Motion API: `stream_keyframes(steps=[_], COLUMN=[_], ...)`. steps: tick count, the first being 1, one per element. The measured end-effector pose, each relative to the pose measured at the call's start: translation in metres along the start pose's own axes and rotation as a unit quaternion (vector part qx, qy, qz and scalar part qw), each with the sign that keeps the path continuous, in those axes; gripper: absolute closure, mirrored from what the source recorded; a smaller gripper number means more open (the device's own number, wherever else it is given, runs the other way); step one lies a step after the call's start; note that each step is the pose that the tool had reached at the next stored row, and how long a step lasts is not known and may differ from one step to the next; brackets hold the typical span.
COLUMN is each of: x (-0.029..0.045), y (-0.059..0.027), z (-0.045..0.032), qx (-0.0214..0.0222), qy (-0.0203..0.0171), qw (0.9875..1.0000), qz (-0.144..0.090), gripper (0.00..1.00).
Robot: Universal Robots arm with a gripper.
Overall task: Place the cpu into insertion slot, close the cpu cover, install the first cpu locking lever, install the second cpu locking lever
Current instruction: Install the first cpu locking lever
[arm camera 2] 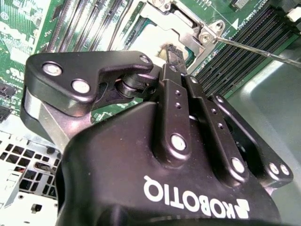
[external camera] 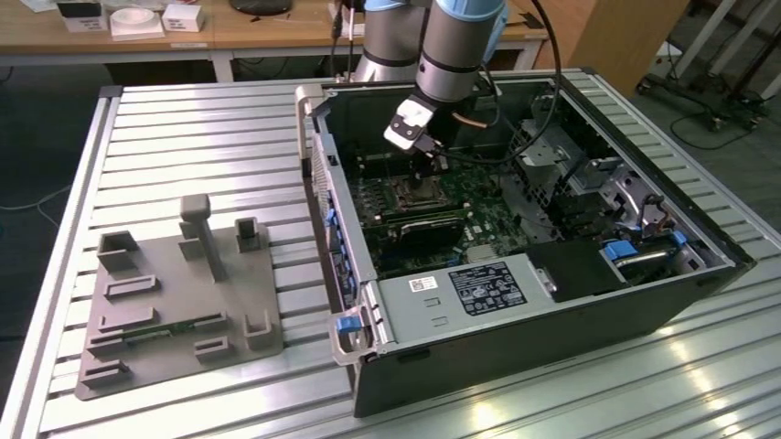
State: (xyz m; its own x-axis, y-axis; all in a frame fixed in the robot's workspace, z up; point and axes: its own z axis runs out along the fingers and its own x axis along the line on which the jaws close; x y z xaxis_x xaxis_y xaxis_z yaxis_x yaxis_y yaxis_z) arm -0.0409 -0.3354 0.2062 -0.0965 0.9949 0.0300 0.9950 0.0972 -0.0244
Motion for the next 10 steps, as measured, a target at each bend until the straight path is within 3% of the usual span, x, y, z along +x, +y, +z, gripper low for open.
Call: stream_keyframes(steps=[3, 10], x=[0.0000, 0.0006], y=[-0.0001, -0.0006], z=[-0.0036, -0.0211], qx=[0.0000, 0.0000], qy=[-0.0001, 0.0001], qw=[1.0000, 1.0000], qz=[0.000, 0.000], gripper=[0.89, 0.89])
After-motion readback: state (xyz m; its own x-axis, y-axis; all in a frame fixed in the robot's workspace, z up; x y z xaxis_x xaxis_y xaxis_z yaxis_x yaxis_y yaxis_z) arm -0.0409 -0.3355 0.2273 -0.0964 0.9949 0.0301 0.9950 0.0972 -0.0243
